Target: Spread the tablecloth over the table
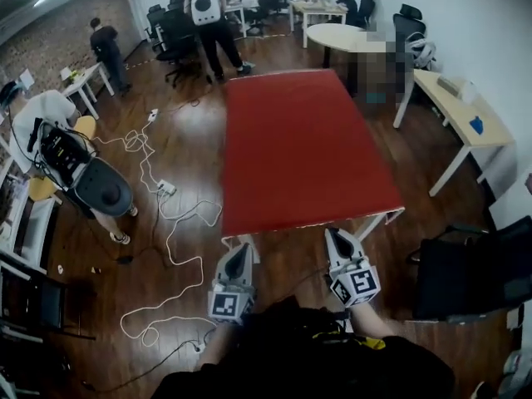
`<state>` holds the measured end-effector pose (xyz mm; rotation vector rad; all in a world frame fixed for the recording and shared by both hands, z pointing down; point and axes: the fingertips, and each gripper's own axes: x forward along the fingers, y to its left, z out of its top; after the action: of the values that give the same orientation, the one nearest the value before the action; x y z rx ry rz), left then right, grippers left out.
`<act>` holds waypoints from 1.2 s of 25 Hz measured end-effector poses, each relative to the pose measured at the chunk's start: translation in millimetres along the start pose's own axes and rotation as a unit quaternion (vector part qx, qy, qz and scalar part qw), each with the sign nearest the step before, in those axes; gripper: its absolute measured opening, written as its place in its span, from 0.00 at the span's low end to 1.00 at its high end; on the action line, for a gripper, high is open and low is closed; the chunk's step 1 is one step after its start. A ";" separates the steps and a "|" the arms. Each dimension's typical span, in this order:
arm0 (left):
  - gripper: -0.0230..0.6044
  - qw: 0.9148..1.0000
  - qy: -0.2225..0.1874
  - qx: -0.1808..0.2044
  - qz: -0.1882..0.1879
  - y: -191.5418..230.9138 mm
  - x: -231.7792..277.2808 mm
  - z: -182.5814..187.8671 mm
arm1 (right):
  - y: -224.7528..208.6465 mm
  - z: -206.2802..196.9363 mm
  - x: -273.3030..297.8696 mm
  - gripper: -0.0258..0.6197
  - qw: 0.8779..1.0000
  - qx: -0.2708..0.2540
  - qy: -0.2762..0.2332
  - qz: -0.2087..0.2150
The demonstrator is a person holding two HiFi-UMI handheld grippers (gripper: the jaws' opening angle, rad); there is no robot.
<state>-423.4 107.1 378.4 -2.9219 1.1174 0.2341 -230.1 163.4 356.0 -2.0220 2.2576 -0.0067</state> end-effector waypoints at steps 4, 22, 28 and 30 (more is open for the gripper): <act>0.03 0.999 0.028 0.003 -0.033 1.4 -16.3 2.9 | 23.0 1.1 -27.2 0.04 1.000 0.014 -0.001 -0.028; 0.03 0.999 0.016 -0.030 0.032 10.3 18.7 9.6 | -31.6 -10.4 10.4 0.04 0.999 0.050 0.012 -0.002; 0.03 0.997 0.041 -0.024 0.064 40.1 4.1 1.7 | -21.4 -10.1 25.4 0.04 0.999 0.042 0.016 0.006; 0.03 0.996 0.043 -0.040 0.071 42.8 0.8 -6.5 | -20.4 -10.9 23.1 0.04 0.999 0.038 0.023 0.007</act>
<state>-450.4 74.3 386.8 -2.9511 1.3602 0.1585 -213.3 137.4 366.6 -1.9882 2.2622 -0.1367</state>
